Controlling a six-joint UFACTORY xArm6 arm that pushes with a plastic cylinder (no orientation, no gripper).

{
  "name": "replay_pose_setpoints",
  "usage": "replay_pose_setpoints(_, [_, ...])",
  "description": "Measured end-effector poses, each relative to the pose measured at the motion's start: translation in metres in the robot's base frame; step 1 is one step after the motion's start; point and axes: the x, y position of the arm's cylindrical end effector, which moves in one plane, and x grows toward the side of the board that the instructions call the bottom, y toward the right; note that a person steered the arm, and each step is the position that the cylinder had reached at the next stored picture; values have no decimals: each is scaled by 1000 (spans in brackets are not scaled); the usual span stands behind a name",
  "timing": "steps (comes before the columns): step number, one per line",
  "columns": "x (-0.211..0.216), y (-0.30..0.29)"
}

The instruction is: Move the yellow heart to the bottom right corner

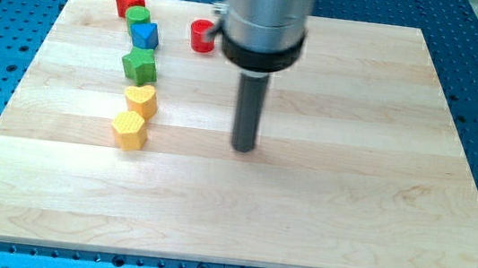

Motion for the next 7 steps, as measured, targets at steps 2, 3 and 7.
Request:
replay_pose_setpoints(2, [6, -28])
replay_pose_setpoints(3, [47, -84])
replay_pose_setpoints(7, [29, -94])
